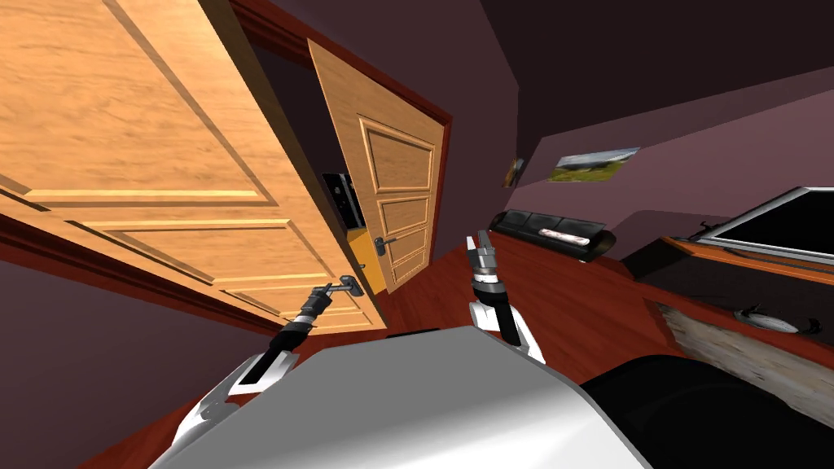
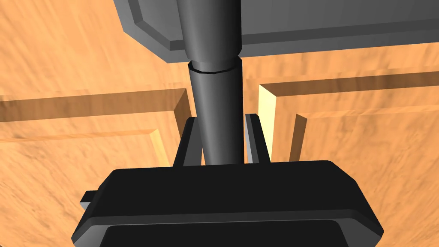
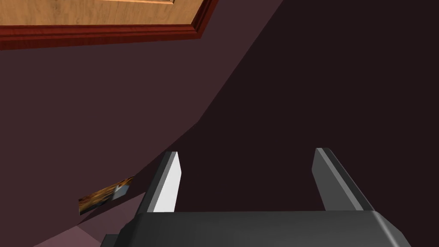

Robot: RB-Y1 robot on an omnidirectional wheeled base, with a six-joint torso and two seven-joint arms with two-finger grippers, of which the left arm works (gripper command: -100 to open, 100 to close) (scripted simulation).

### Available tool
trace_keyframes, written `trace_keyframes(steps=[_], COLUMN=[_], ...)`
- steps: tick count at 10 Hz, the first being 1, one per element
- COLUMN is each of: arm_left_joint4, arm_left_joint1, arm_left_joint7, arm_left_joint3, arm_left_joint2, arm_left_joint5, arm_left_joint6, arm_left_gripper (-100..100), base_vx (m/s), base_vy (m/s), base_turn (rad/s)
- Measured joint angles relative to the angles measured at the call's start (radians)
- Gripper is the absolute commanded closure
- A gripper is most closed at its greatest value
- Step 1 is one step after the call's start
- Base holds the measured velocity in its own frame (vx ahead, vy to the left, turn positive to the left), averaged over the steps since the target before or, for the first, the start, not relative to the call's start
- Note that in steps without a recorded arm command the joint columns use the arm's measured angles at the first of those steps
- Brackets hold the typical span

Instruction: Pull the door open

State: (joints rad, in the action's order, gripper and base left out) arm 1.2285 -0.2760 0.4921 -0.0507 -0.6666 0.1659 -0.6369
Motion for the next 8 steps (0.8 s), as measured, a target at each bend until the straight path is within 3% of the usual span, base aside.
trace_keyframes(steps=[6, 8], arm_left_joint4=[-0.014, -0.022], arm_left_joint1=[-0.038, -0.047], arm_left_joint7=[0.042, 0.046], arm_left_joint3=[-0.025, -0.026], arm_left_joint2=[-0.046, -0.053], arm_left_joint5=[-0.006, -0.006], arm_left_joint6=[-0.087, -0.095], arm_left_gripper=[100, 100], base_vx=[-0.162, -0.167], base_vy=[0.058, 0.083], base_turn=[-0.100, -0.176])
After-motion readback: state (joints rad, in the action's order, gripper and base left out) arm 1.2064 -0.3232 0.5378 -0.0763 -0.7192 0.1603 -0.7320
